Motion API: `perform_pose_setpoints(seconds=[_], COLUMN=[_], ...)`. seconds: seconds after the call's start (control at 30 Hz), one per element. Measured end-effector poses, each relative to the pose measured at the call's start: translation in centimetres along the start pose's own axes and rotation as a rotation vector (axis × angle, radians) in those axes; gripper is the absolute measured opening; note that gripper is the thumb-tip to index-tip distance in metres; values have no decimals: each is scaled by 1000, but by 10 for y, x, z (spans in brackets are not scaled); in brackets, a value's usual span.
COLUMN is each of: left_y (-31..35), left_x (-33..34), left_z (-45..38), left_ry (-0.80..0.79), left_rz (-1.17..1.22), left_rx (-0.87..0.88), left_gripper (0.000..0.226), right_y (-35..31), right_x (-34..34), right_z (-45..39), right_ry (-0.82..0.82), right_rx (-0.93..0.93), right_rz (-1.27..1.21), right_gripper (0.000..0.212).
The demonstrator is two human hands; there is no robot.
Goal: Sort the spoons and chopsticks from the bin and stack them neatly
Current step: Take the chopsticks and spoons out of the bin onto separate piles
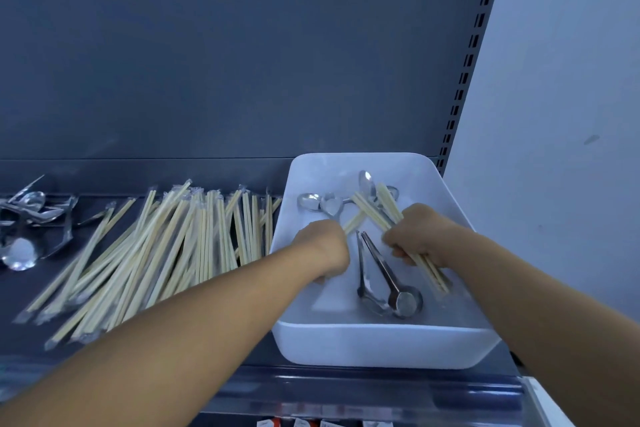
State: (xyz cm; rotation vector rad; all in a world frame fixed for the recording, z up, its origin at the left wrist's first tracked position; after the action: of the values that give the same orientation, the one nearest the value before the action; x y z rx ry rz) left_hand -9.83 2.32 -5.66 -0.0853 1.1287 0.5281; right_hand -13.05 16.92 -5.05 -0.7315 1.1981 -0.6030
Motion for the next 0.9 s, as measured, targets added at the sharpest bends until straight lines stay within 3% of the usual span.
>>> perform_pose_setpoints(seconds=[0.1,0.23,0.37,0.57,0.7,0.77,0.9], left_y=[-2,-8,-12,-21,-21,-19,-16], left_x=[-5,-11,-15,-27,-25,-23,-28], left_z=[1,10,20,33,46,51,52], left_ry=[-127,-266,-354,-222,-314,-311,-148], left_rz=[229,531,554,523,538,598,711], left_rx=[-16,-42,-24,38,8,2,-3], left_gripper=[27,8,11,23,22,22,13], right_y=[-3,-4,-7,-14,-12,-11,-15], right_x=[-4,-7,-13,-27,-28,-26,-28], right_z=[1,4,6,15,27,32,37], right_ry=[14,-25,-73,-167,-268,-258,-182], right_rx=[-10,14,-14,-83,-78,-95,-153], right_rz=[-126,-239,-278,-291,-290,-340,-457], right_gripper=[7,13,24,19,16,10,9])
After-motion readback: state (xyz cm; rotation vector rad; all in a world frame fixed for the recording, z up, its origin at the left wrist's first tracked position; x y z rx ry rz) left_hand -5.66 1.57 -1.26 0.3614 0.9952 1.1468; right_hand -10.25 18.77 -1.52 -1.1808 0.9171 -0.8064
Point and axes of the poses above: each hand's wrist, its own z-axis away from the middle knuckle, its own x-axis out of the palm, y = z × x, the point moved 1 cm from there along -z, towards the middle knuckle, and after that the axes turned 15 degrees about -x, right-handed, at the moved point
